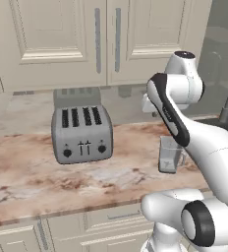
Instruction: Turn on the sink faucet and place the jug under the water for a few seconds to fill it up.
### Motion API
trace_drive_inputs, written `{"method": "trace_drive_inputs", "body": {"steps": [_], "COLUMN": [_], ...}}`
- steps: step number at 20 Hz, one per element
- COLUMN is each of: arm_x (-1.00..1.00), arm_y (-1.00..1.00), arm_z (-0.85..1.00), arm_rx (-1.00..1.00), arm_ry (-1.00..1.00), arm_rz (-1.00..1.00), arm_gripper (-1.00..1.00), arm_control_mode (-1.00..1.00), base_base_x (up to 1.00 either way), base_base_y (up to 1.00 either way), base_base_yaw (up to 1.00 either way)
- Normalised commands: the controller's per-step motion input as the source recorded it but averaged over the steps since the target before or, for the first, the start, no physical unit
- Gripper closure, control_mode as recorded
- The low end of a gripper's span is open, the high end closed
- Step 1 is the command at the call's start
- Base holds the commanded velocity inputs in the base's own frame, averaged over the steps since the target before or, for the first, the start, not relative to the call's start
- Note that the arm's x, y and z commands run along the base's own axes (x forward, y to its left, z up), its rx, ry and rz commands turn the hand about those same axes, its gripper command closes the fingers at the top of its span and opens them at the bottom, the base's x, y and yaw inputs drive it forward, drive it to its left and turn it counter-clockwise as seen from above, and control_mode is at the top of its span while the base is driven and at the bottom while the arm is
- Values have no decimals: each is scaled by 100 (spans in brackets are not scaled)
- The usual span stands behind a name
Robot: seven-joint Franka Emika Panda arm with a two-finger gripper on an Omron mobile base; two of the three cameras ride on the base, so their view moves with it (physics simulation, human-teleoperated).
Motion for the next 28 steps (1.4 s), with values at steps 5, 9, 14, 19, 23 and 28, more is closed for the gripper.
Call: {"method": "trace_drive_inputs", "body": {"steps": [5, 9, 14, 19, 23, 28], "arm_x": [0, 0, 0, 0, 0, 0], "arm_y": [0, 0, 0, 0, 0, 0], "arm_z": [0, 0, 0, 0, 0, 0], "arm_rx": [0, 0, 0, 0, 0, 0], "arm_ry": [0, 0, 0, 0, 0, 0], "arm_rz": [0, 0, 0, 0, 0, 0], "arm_gripper": [-100, -100, -100, -100, -100, -100], "arm_control_mode": [100, 100, 100, 100, 100, 100], "base_base_x": [-1, -21, -8, -4, -3, 0], "base_base_y": [-14, -81, -63, -68, -80, -70], "base_base_yaw": [-2, -5, -6, -4, -1, 0]}}
